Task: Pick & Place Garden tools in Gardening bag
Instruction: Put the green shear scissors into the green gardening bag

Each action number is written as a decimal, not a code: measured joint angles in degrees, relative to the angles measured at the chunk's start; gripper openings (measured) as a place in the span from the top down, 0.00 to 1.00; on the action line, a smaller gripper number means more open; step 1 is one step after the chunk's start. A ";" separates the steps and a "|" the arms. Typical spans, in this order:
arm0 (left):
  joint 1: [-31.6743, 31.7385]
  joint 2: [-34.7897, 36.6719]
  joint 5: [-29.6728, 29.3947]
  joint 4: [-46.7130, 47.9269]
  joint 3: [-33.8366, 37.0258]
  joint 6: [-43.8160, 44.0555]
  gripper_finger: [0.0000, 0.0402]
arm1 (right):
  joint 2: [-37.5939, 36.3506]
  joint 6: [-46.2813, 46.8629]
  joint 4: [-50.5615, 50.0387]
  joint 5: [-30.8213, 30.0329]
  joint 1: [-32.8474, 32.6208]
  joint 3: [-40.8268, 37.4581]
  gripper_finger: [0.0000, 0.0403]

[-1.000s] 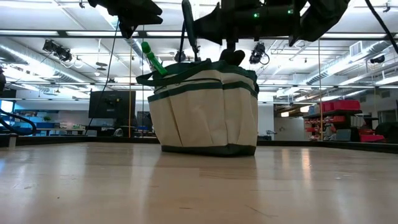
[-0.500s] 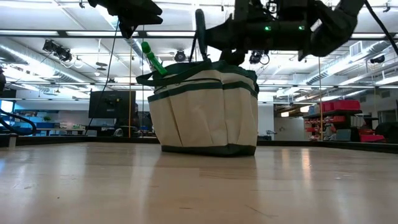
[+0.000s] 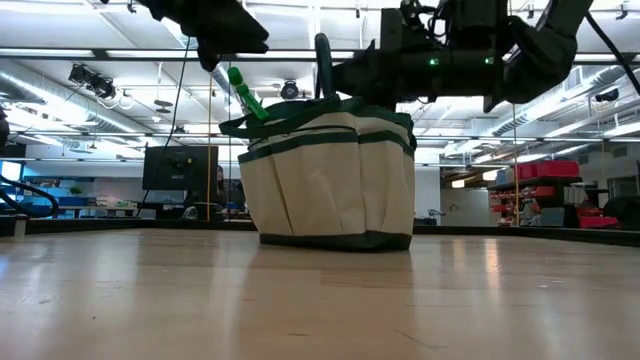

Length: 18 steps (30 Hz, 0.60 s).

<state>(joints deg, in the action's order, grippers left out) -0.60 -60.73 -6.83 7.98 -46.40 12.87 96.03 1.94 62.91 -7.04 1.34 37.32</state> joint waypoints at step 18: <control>-0.02 -0.13 0.00 0.44 -0.03 0.01 0.72 | 10.62 3.66 8.64 2.07 -0.43 0.17 0.87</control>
<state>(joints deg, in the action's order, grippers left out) -0.62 -60.86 -6.83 8.43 -46.44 12.88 106.65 5.61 71.55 -4.97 0.91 37.50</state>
